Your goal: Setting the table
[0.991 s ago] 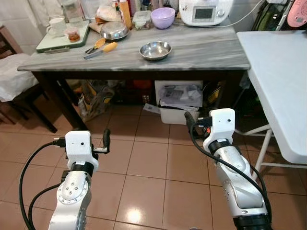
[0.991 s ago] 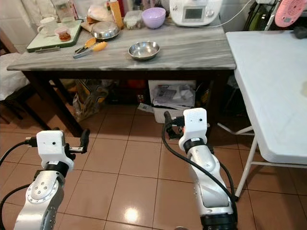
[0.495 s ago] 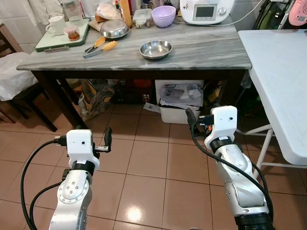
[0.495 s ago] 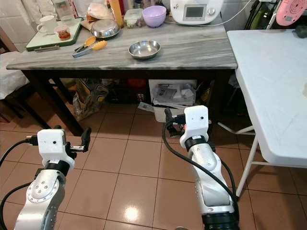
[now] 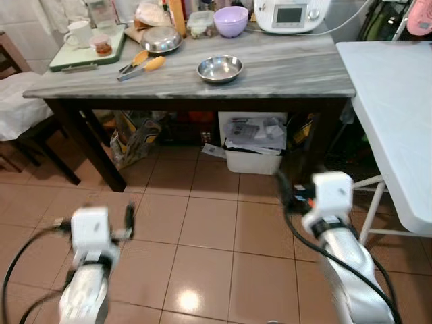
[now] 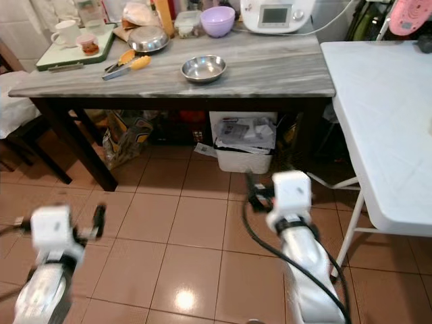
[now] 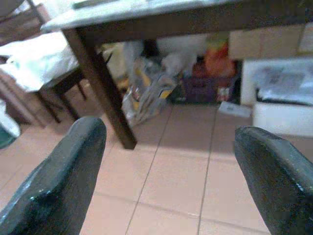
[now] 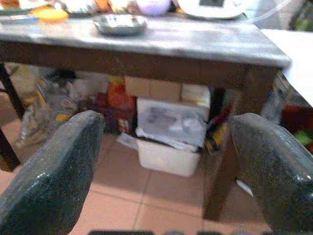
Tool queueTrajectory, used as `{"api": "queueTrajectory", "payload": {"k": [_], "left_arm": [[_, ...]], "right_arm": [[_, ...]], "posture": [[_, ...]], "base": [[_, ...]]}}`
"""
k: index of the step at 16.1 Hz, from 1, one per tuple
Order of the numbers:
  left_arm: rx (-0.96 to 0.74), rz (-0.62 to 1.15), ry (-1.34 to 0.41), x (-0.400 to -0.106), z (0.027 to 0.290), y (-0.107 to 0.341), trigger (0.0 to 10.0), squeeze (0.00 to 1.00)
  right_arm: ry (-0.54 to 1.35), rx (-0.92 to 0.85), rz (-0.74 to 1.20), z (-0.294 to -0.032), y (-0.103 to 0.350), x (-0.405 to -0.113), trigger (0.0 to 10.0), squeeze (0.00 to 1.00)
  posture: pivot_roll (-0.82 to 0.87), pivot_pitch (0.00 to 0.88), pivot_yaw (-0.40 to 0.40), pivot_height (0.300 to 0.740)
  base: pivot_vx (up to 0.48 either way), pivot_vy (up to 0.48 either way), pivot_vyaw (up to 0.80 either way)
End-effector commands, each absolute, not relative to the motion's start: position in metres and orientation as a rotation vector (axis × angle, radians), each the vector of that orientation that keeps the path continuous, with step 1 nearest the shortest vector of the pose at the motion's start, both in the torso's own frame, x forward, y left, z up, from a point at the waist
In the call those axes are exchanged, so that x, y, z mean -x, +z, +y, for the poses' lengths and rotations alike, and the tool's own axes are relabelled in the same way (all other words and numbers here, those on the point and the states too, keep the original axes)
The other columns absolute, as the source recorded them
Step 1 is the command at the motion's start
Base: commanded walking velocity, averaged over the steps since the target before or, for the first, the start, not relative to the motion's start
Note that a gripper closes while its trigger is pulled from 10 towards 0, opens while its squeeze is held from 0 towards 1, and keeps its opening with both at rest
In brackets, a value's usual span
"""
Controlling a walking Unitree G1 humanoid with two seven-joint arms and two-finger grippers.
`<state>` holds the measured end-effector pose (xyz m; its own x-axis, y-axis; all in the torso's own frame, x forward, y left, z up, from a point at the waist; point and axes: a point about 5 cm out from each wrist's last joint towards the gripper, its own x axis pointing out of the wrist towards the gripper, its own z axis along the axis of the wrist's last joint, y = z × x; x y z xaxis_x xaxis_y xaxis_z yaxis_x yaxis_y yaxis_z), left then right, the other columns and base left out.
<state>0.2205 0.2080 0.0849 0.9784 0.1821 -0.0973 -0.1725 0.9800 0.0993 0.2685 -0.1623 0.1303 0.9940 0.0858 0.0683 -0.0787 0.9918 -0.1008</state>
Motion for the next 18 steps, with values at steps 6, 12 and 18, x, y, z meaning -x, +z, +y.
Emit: {"api": "queueTrajectory", "payload": {"k": [6, 12, 18], "left_arm": [[-0.103, 0.081, 0.146, -0.222, 0.206, 0.09, 10.0, 0.0], [-0.088, 0.051, 0.128, -0.23, 0.199, 0.097, 10.0, 0.0], [-0.055, -0.051, 0.107, -0.24, 0.191, 0.127, 10.0, 0.0]], "right_arm": [[0.11, 0.09, -0.082, -0.156, 0.135, -0.262, 10.0, 0.0], [0.159, 0.102, -0.098, -0.148, 0.139, -0.269, 10.0, 0.0], [0.165, 0.074, -0.151, -0.146, 0.159, -0.275, 10.0, 0.0]], "posture": [[-0.25, 0.134, 0.129, 0.74], [-0.25, 0.134, 0.129, 0.74], [-0.23, 0.131, 0.111, 0.74]], "base": [[0.0, 0.0, -0.18], [0.0, 0.0, -0.29], [0.0, 0.0, -0.13]]}}
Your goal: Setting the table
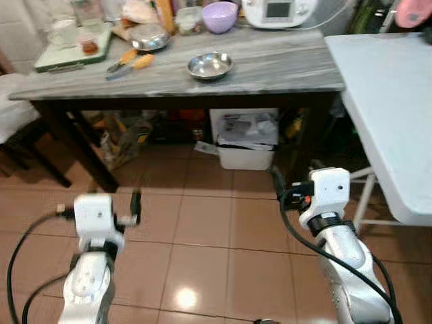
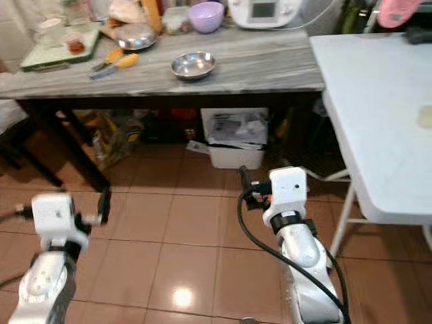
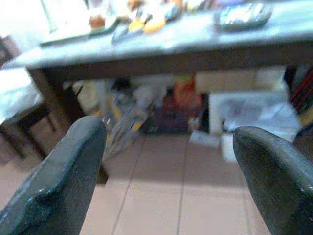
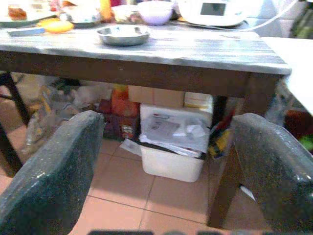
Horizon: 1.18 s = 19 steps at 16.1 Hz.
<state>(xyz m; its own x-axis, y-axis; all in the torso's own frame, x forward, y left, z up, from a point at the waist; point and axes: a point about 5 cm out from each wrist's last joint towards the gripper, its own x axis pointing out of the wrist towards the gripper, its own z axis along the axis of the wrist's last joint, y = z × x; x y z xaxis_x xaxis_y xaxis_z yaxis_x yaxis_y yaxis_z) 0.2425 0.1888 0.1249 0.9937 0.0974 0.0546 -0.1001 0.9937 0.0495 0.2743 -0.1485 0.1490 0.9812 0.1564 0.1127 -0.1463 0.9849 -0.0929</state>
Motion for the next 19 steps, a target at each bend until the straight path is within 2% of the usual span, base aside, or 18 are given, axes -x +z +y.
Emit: {"api": "queueTrajectory", "payload": {"k": [1, 19], "left_arm": [[-0.053, -0.065, 0.102, -0.241, 0.19, 0.131, 10.0, 0.0], [-0.044, -0.016, 0.079, -0.242, 0.185, 0.122, 10.0, 0.0]], "right_arm": [[0.164, 0.073, -0.161, -0.146, 0.162, -0.275, 10.0, 0.0], [0.156, 0.105, -0.143, -0.154, 0.16, -0.279, 10.0, 0.0]], "posture": [[-0.23, 0.129, 0.111, 0.74], [-0.25, 0.13, 0.111, 0.74]], "base": [[0.0, 0.0, 0.0], [0.0, -0.014, 0.0]]}}
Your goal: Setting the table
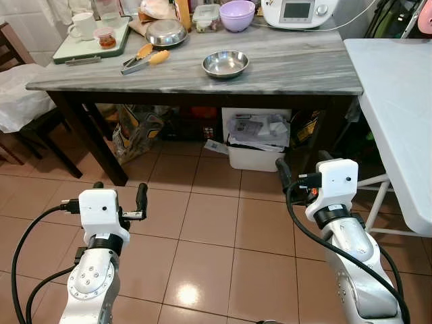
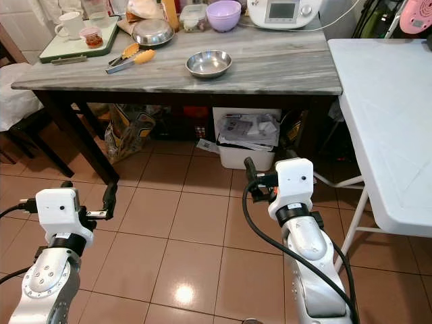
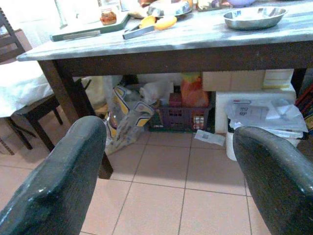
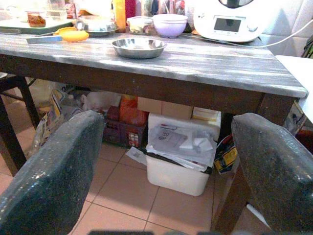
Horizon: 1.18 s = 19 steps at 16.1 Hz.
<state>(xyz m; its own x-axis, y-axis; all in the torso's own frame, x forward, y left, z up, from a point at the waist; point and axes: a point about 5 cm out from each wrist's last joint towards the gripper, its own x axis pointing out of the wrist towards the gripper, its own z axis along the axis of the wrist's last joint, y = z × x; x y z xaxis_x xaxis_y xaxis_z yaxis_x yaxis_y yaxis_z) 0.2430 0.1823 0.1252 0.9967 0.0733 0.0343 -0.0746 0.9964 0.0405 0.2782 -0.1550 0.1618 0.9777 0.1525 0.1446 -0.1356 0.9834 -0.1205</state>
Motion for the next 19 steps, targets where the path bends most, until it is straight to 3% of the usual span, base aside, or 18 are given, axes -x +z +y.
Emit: {"api": "queueTrajectory", "payload": {"k": [1, 11, 19], "left_arm": [[-0.038, -0.015, 0.078, -0.2416, 0.1839, 0.1214, 10.0, 0.0], [-0.033, -0.004, 0.07, -0.241, 0.1816, 0.1183, 10.0, 0.0], [-0.037, 0.0, 0.061, -0.2405, 0.1805, 0.1175, 10.0, 0.0]], "right_arm": [[0.157, 0.106, -0.14, -0.1532, 0.159, -0.2779, 10.0, 0.0], [0.159, 0.116, -0.129, -0.1539, 0.1578, -0.2774, 10.0, 0.0], [0.161, 0.12, -0.12, -0.1546, 0.1554, -0.2763, 10.0, 0.0]], "posture": [[-0.25, 0.13, 0.111, 0.74], [-0.26, 0.137, 0.108, 0.74], [-0.25, 0.143, 0.109, 0.74]], "base": [[0.0, -0.296, 0.0], [0.0, -0.282, 0.0], [0.0, -0.258, -0.53]]}}
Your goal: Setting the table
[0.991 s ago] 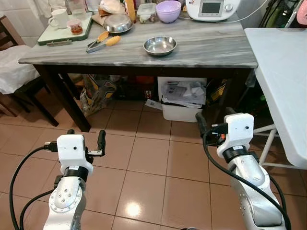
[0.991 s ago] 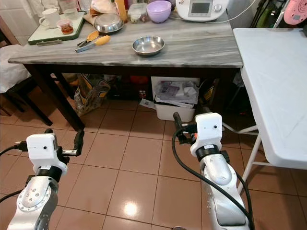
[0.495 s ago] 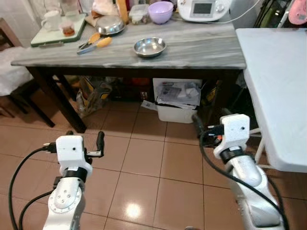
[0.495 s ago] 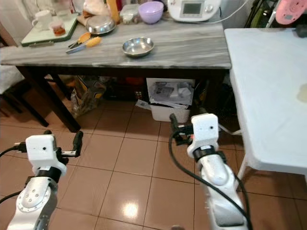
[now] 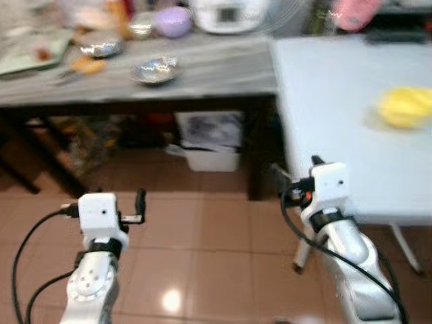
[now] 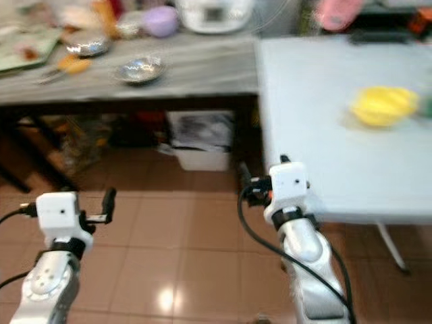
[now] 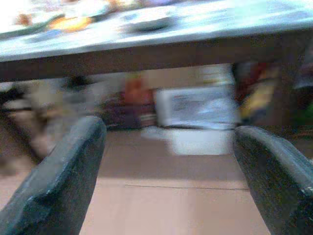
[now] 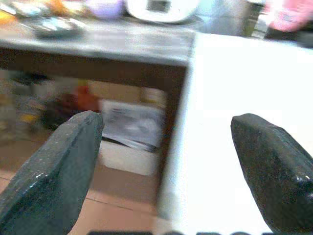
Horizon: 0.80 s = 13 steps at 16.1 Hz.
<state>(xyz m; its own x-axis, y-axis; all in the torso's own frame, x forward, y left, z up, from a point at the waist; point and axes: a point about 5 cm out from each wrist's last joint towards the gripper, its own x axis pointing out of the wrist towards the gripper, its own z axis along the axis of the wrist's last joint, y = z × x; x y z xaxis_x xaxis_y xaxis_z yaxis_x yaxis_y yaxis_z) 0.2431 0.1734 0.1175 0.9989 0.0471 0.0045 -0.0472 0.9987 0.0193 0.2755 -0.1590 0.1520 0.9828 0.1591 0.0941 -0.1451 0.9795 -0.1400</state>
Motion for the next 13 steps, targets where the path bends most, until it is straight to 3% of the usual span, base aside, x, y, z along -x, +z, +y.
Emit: {"api": "queueTrajectory", "payload": {"k": [1, 13], "left_arm": [[-0.038, 0.001, 0.059, -0.2407, 0.1808, 0.1174, 10.0, 0.0], [-0.048, -0.003, 0.05, -0.2454, 0.1801, 0.1176, 10.0, 0.0]], "right_arm": [[0.161, 0.121, -0.12, -0.1545, 0.1551, -0.2761, 10.0, 0.0], [0.174, 0.137, -0.12, -0.152, 0.1508, -0.2795, 10.0, 0.0]], "posture": [[-0.25, 0.143, 0.11, 0.74], [-0.25, 0.135, 0.113, 0.74]], "base": [[0.0, -0.247, 0.0], [0.0, -0.25, 0.0]]}}
